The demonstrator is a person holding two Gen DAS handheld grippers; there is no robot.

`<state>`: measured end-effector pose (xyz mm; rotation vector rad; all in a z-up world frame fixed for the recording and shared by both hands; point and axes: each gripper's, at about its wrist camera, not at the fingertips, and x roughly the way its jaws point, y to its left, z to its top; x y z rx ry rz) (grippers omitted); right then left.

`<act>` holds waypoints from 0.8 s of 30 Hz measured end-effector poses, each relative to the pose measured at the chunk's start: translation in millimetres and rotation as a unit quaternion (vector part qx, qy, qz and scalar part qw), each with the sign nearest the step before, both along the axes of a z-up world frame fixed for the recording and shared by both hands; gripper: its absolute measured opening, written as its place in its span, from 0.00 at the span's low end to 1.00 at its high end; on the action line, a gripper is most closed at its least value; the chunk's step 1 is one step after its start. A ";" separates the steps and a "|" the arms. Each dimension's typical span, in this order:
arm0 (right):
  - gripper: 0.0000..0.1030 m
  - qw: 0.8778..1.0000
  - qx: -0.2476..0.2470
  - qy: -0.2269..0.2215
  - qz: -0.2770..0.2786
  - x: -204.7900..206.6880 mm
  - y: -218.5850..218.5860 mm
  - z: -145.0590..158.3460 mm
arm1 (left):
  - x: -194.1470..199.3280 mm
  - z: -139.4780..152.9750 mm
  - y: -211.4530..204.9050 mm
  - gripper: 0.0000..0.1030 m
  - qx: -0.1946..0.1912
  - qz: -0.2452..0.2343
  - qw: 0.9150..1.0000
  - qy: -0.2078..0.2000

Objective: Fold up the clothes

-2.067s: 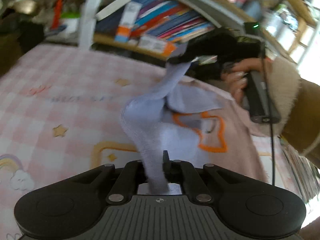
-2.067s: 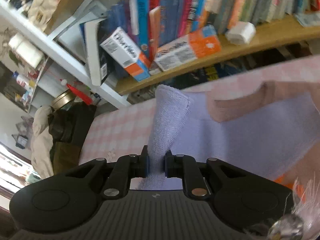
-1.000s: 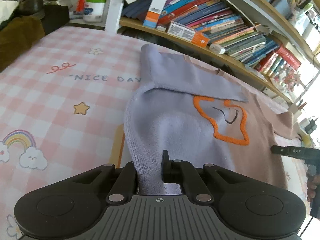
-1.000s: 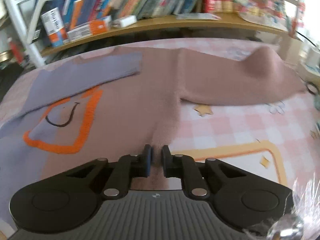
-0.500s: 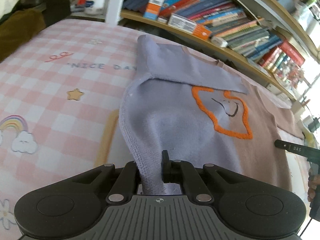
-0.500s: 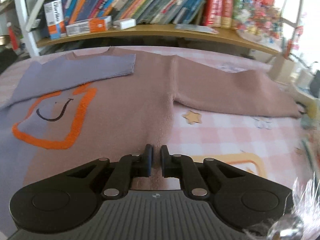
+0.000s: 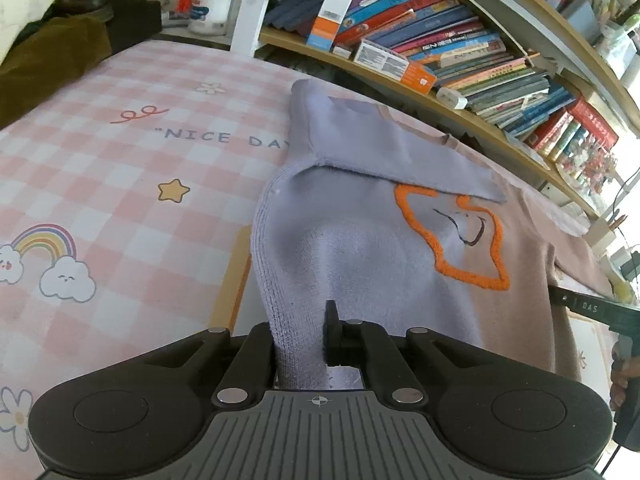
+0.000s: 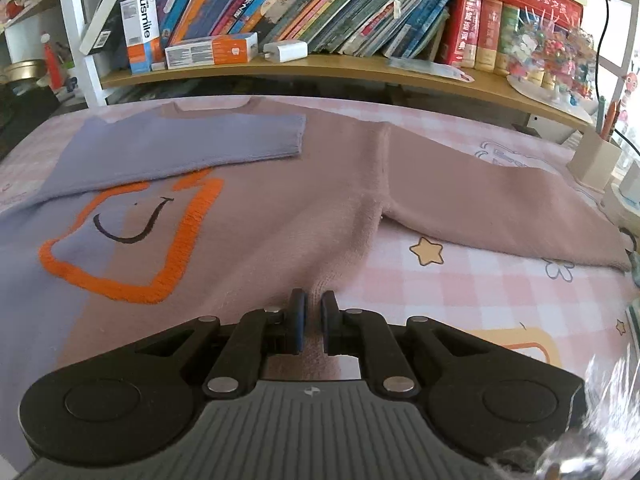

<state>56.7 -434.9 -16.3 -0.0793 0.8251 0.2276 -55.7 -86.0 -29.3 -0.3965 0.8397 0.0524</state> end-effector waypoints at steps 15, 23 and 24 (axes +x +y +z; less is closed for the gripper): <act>0.08 0.999 0.028 0.020 -0.009 -0.4 -12.5 1.8 | -5.3 0.4 2.7 0.05 -0.003 0.025 1.000 0.000; 0.25 0.996 0.068 0.056 -0.026 -23.5 -42.8 5.3 | -12.9 5.4 8.3 0.22 -0.009 0.039 0.999 0.012; 0.25 0.996 0.071 0.058 -0.022 -28.9 -43.7 5.9 | -14.6 8.3 9.5 0.22 -0.003 0.043 0.999 0.011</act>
